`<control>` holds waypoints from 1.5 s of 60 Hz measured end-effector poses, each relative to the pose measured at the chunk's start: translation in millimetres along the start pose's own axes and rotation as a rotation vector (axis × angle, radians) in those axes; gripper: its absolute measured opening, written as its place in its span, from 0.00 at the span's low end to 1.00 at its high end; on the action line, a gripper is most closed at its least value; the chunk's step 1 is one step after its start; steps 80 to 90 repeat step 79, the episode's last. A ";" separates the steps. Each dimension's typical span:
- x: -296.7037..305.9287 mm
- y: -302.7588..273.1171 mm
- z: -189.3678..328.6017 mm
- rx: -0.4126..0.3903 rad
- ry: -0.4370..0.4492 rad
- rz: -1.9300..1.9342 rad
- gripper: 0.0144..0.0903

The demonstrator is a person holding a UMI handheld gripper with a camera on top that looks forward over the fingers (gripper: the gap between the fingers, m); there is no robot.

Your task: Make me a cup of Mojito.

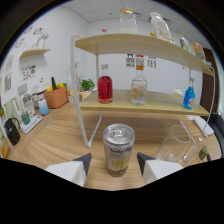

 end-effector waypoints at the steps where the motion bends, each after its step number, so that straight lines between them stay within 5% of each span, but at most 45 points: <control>1: -0.2 -2.2 -5.2 0.000 0.003 0.002 0.93; 32: 57.6 -16.9 -122.4 -0.046 0.146 0.038 0.94; 55: 121.7 -9.4 -130.4 -0.101 0.175 0.043 0.94; 90: 130.8 -4.2 -130.0 -0.118 0.139 0.034 0.94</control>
